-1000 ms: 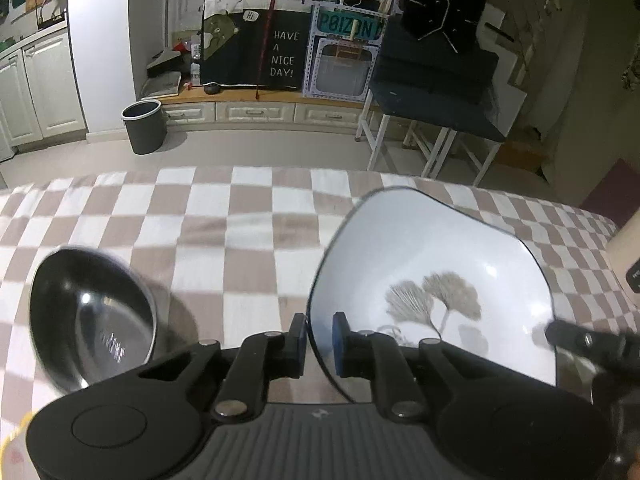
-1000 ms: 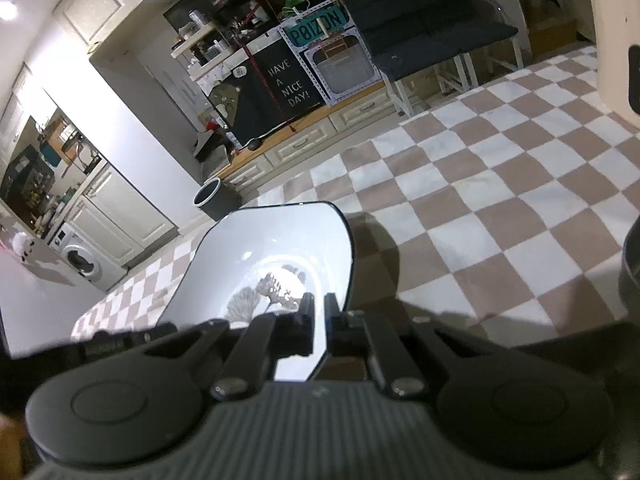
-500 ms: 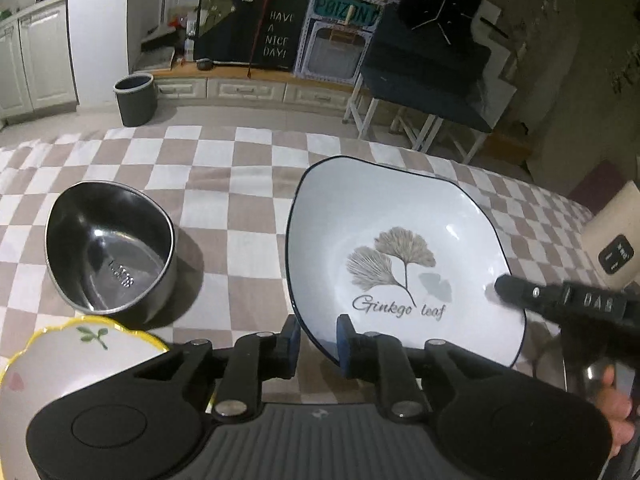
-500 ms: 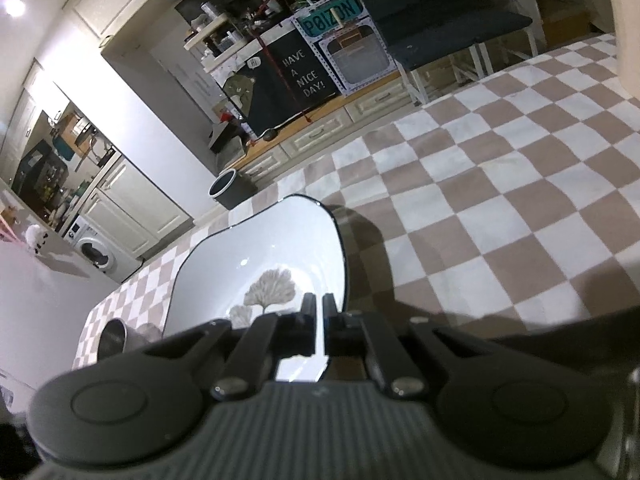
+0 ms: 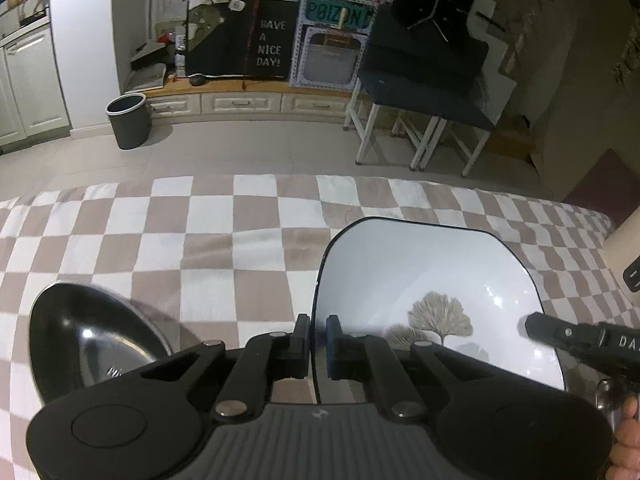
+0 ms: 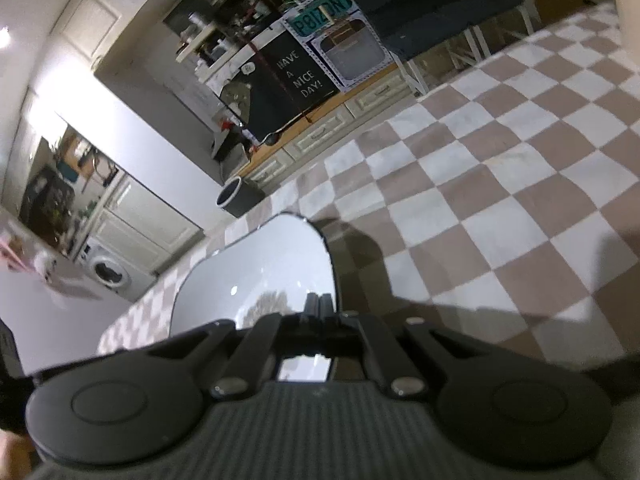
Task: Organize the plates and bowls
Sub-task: 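Lift the white plate off the table with both tools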
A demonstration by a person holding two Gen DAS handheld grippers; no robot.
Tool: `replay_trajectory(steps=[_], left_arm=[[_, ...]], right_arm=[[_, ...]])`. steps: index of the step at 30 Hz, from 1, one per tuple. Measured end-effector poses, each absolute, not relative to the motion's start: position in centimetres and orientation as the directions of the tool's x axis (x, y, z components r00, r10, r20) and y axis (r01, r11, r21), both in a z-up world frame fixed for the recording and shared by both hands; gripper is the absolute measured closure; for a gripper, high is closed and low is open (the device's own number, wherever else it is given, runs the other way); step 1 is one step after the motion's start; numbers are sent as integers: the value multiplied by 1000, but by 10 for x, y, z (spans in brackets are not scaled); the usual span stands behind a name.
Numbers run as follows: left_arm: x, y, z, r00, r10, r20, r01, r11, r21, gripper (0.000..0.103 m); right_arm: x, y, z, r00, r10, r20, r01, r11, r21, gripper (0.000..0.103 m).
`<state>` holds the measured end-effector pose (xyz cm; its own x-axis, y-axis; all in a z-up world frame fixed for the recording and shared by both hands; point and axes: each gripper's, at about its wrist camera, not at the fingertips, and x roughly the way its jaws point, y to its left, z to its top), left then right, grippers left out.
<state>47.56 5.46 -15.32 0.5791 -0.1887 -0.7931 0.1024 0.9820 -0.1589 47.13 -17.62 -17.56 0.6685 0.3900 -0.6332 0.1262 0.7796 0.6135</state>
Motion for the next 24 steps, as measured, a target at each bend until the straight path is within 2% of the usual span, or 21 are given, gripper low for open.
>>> replay_trajectory(steps=[9, 20, 24], left_arm=[[491, 70, -159, 540, -271, -797, 112, 962, -251, 93], [501, 77, -164, 490, -310, -815, 104, 949, -298, 90], [502, 72, -170, 469, -312, -826, 115, 949, -294, 84]], right_arm=[[490, -192, -181, 632, 485, -605, 134, 700, 701, 103], [499, -199, -179, 568, 565, -599, 158, 639, 753, 100], [503, -202, -172, 576, 557, -598, 140, 654, 743, 92]])
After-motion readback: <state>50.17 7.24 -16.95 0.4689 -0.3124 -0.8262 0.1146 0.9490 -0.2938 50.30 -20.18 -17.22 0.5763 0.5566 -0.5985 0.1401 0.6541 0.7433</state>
